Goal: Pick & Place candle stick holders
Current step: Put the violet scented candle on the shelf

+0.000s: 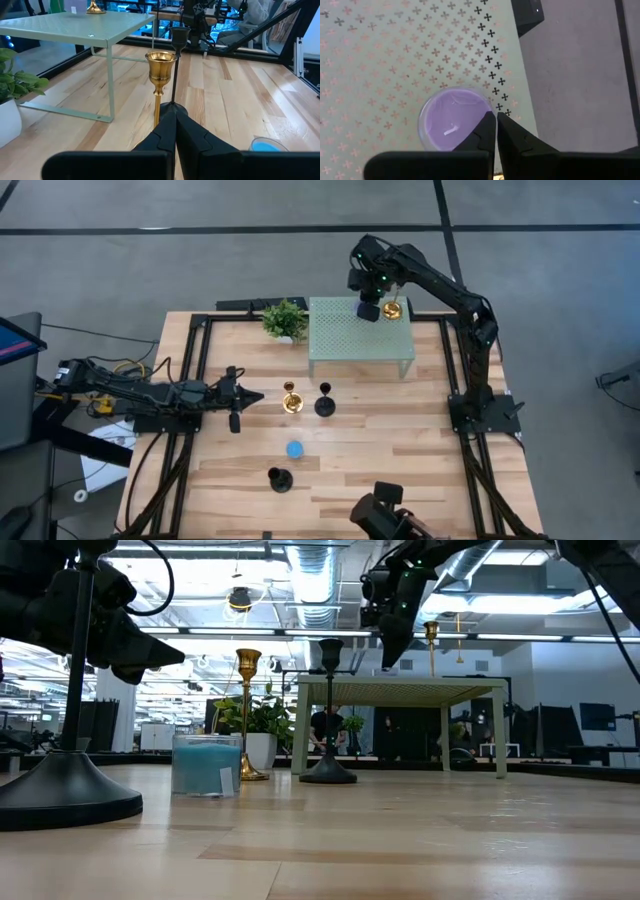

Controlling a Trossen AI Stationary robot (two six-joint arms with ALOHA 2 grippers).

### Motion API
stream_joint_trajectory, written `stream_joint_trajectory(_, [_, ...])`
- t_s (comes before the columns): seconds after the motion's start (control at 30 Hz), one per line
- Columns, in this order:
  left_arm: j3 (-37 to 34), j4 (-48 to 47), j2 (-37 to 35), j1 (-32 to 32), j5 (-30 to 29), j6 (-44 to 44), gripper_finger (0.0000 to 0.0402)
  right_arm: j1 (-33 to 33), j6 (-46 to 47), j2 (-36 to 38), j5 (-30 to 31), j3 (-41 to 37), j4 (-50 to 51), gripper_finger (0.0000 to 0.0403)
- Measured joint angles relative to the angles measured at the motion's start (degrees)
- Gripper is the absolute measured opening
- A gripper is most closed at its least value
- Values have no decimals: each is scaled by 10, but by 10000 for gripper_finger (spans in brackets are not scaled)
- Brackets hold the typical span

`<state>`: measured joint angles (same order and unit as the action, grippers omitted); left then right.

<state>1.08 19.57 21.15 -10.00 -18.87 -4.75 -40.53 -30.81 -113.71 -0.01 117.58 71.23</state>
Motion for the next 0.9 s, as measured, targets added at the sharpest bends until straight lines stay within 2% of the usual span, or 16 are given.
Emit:
stream_joint_trajectory(0.33, [0, 0, 0, 0, 0, 0, 8, 0, 9, 0, -2, 0, 3, 0])
stream_joint_trajectory(0.5, [0, 0, 0, 0, 0, 0, 8, 0, 16, 0, -30, 0, 4, 0])
stream_joint_trajectory(0.9, [0, 0, 0, 0, 0, 0, 8, 0, 24, 1, -31, -9, 13, 0])
